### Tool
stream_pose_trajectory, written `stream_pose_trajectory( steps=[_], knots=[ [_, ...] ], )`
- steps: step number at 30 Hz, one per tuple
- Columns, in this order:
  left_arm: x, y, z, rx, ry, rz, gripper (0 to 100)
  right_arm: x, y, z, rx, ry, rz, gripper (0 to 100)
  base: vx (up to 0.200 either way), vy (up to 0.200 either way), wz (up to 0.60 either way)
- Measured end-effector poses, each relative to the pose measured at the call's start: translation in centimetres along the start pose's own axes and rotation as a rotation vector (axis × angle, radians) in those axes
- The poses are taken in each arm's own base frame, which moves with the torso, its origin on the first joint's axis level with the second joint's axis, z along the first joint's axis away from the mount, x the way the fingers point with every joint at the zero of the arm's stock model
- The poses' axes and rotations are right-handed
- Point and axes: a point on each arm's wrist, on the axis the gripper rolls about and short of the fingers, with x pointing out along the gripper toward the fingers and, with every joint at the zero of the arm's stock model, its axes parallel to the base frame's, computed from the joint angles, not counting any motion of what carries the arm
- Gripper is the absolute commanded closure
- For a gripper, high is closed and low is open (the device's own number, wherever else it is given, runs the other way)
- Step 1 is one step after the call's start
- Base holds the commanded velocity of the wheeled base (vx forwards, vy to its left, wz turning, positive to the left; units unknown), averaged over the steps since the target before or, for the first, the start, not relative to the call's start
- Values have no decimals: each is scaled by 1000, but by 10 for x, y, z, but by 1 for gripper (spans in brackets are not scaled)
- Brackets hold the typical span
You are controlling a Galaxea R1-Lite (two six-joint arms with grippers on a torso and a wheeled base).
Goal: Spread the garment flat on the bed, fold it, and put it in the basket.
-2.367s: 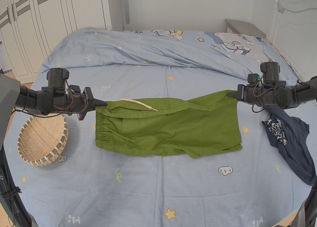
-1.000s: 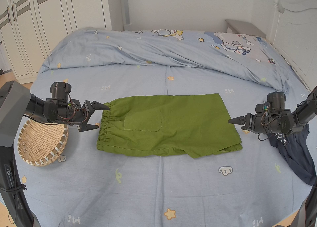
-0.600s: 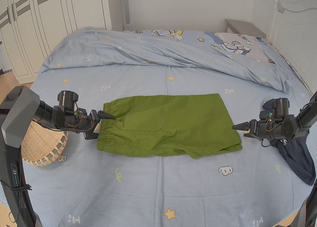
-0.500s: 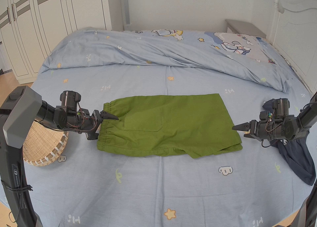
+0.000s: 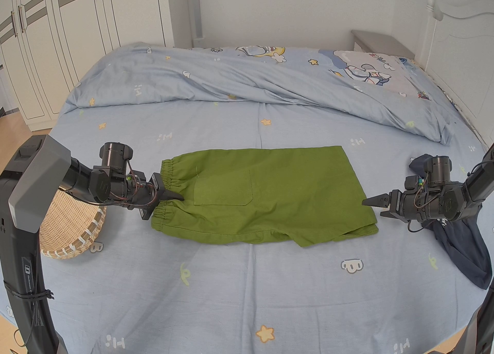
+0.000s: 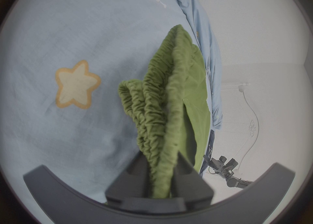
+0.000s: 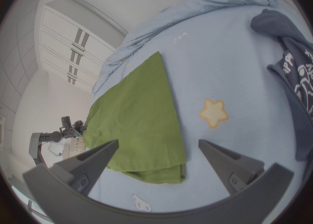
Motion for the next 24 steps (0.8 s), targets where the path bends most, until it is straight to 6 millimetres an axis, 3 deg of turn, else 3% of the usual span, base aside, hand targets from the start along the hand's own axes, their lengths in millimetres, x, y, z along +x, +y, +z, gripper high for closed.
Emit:
stream_pose_trajectory(
  steps=[15, 24],
  knots=[
    [-2, 2, 0, -4, -3, 3, 100, 29, -12, 28, -22, -17, 108, 0, 0, 0, 0],
    [-2, 2, 0, -4, -3, 3, 100, 63, -6, 20, -27, 45, 157, 0, 0, 0, 0]
  ],
)
